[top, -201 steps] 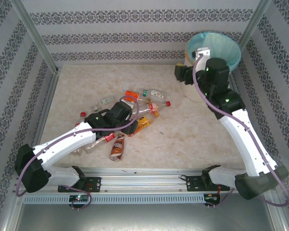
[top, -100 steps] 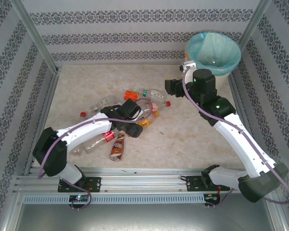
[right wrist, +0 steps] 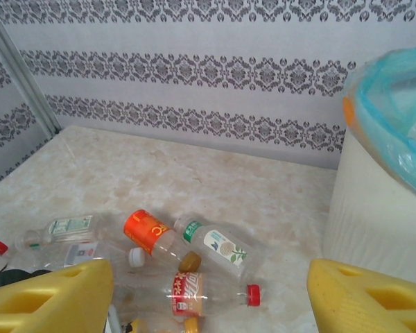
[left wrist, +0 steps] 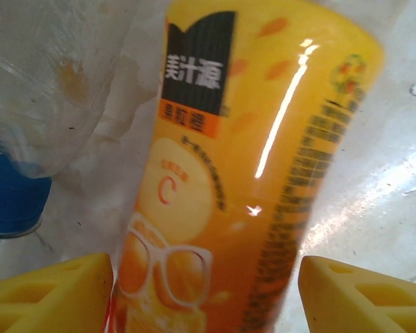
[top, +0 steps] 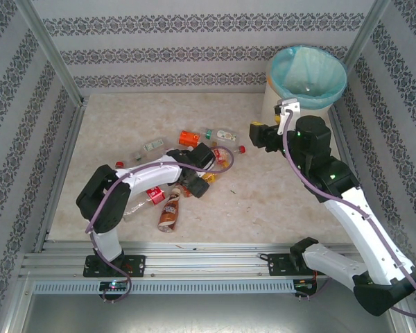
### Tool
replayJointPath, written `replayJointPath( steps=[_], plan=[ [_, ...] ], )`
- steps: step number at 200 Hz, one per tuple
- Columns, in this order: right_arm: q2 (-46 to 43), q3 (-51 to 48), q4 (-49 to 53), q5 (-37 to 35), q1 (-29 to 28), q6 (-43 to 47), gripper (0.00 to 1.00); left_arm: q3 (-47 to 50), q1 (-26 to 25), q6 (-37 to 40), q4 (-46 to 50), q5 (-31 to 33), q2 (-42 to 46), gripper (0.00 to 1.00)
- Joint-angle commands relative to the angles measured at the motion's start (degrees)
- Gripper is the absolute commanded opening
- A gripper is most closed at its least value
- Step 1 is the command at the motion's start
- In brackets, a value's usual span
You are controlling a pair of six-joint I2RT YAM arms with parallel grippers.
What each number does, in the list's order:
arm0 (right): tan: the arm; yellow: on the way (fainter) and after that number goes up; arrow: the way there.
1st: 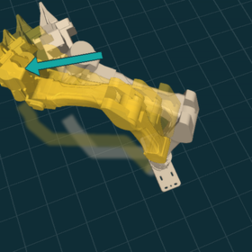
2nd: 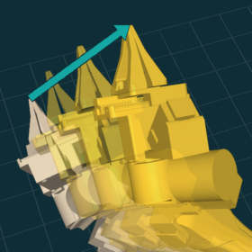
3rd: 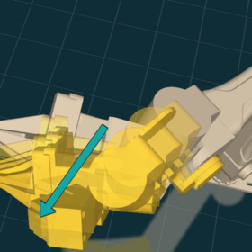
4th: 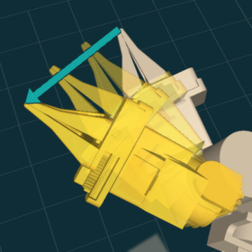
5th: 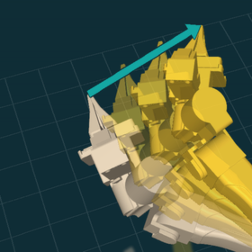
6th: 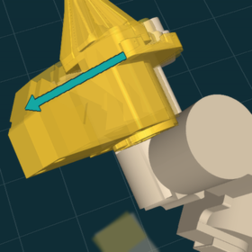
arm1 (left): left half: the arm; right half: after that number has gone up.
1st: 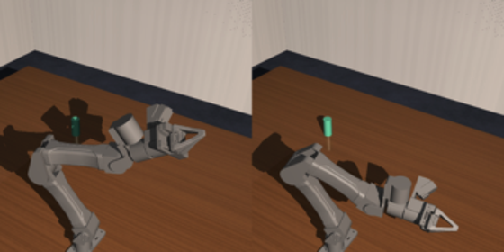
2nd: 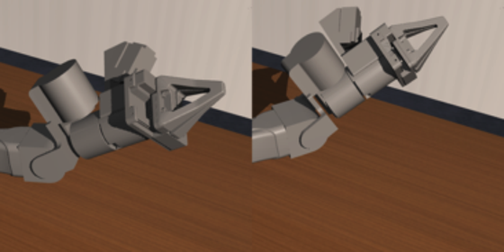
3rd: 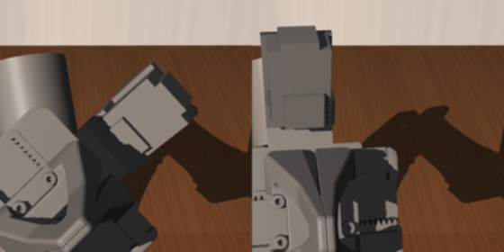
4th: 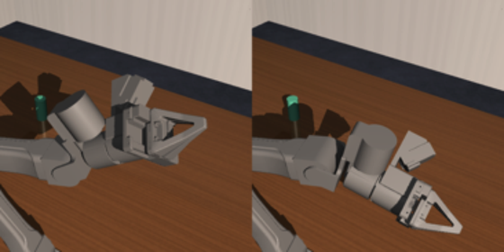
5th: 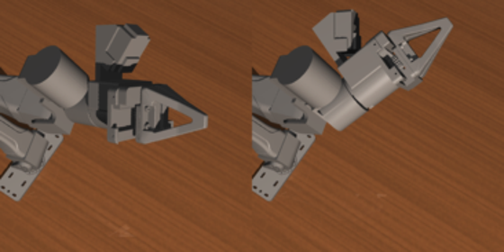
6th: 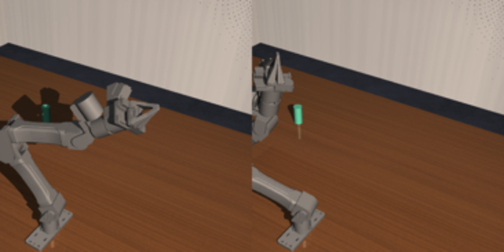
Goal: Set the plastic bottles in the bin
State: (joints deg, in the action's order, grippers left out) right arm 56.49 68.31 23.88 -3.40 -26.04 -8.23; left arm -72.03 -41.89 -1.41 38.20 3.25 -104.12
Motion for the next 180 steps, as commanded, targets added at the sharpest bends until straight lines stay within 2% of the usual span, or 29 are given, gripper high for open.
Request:
replayJointPath(
  steps=[1, 46, 81, 91, 156, 180],
  plan=[
    [-0.24, -0.81, 1.04, -1.48, -0.5, 0.05, 0.74, -1.39, 0.4, 1.85, 1.26, 1.3, -1.9, 0.72],
    [-0.33, -0.29, 1.33, -1.55, -0.46, 0.31, 0.74, -0.93, 0.4, 2.33, 1.45, -0.03, -2.88, 0.66],
    [-0.76, -0.02, 1.82, -1.88, -0.59, 0.33, 0.74, -1.18, 0.4, 3.24, 1.78, -1.43, -1.93, 0.51],
    [-1.02, 0.13, 2.03, -2.06, -0.59, 0.4, 0.74, -1.06, 0.4, 3.41, 1.67, -2.01, -1.01, 0.51],
    [-2.59, 2.07, 2.79, -2.43, -0.61, 0.5, 0.74, 2.35, 0.4, 5.13, -2.04, -9.63, 12.64, 0.51],
    [-2.31, 2.61, 1.27, 2.29, -0.59, -0.55, 0.73, 4.12, 0.4, 3.51, -5.04, -9.9, 19.61, 0.51]
  ],
)
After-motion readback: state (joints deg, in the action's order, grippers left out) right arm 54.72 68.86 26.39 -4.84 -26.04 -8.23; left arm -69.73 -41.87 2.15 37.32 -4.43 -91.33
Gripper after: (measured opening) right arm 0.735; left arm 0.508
